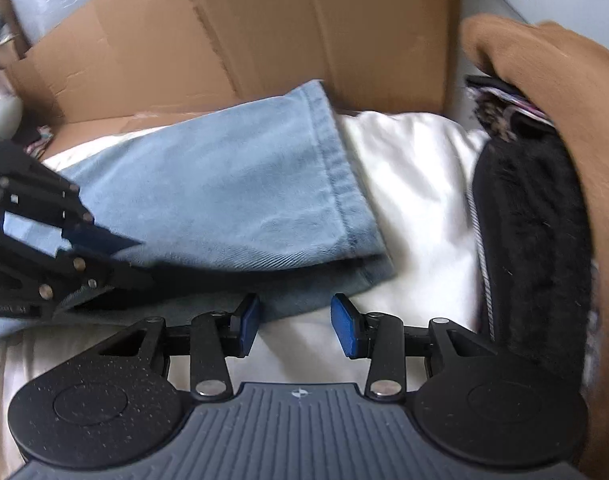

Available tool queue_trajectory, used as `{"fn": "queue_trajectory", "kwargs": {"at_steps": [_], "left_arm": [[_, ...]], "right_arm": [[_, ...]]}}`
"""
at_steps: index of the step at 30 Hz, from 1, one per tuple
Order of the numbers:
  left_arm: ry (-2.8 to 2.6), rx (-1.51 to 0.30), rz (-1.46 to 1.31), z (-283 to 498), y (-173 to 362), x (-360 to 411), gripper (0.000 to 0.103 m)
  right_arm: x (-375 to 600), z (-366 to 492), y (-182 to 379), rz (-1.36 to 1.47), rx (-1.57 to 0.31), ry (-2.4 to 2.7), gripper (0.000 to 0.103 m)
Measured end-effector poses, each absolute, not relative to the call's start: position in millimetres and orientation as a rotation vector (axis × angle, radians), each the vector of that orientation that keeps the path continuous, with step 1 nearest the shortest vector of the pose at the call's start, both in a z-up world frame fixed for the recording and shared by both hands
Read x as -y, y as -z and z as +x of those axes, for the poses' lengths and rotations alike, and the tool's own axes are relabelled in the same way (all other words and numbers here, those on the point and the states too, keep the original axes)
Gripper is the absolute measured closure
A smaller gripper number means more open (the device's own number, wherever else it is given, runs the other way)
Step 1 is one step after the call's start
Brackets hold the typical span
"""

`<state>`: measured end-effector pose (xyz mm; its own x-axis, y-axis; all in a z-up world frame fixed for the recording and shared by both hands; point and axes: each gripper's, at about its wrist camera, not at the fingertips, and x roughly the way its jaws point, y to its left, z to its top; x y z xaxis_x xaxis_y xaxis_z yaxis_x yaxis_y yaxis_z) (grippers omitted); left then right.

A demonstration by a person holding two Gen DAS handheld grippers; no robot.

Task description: Fold clothes

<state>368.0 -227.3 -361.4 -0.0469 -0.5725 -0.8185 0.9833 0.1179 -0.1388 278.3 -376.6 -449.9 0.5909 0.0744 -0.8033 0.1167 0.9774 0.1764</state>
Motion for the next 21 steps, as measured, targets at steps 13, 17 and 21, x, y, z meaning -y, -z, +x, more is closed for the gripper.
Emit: {"fn": "queue_trajectory", "kwargs": {"at_steps": [13,17,21], "left_arm": [[1.437,-0.866,0.624,358,372,239,0.100],[1.422,-0.877,0.624,357,372,240,0.098],[1.406,-0.913,0.605,360,370,240,0.084]], "right_arm": [[388,300,428,0.276,-0.895,0.042,0.057],[391,316,420,0.279,-0.888,0.043,0.057],[392,324,415,0.282,-0.887,0.039,0.057]]}}
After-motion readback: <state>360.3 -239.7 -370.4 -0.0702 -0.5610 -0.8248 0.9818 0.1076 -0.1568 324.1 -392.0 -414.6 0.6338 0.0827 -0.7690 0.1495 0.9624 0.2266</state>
